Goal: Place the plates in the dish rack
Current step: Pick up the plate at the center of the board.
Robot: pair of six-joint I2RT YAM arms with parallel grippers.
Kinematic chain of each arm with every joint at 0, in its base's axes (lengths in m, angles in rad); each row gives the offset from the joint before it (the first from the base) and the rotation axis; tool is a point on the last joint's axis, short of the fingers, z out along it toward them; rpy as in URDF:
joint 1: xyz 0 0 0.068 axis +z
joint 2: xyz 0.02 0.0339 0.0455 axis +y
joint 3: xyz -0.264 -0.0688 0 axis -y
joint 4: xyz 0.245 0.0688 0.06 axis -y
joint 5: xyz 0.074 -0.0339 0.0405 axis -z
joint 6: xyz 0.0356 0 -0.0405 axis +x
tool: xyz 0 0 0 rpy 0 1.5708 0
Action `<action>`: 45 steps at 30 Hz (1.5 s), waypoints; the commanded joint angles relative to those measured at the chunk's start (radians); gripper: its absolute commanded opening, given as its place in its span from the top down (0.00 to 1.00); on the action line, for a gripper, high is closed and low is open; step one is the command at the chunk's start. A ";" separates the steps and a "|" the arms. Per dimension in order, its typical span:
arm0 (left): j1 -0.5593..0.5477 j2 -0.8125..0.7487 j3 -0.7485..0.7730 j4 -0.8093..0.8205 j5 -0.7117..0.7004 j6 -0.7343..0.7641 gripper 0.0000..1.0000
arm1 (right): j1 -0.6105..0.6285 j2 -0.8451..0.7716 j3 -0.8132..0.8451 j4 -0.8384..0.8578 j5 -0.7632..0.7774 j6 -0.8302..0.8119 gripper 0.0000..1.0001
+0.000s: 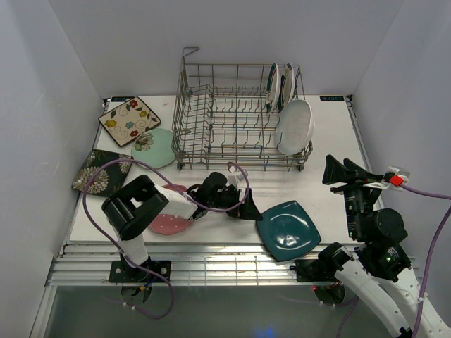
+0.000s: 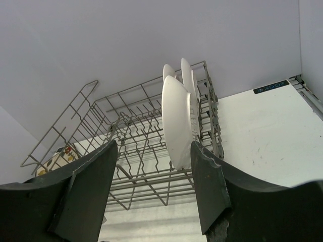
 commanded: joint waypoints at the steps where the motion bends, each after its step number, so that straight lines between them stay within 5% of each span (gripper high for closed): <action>1: 0.001 0.017 -0.033 0.130 0.001 -0.105 0.02 | 0.003 -0.011 0.003 0.031 -0.002 0.009 0.34; 13: -0.031 0.101 -0.002 0.156 0.016 -0.168 0.03 | 0.003 -0.019 0.002 0.033 -0.002 0.011 0.34; 36: -0.080 0.101 -0.002 0.140 -0.059 -0.168 0.43 | 0.003 -0.034 0.000 0.025 -0.005 0.012 0.34; 41: -0.085 0.106 0.007 0.138 -0.053 -0.173 0.62 | 0.003 -0.036 0.000 0.025 -0.003 0.012 0.34; 45: -0.086 0.107 0.010 0.138 -0.051 -0.171 0.91 | 0.003 -0.039 -0.001 0.025 -0.003 0.012 0.34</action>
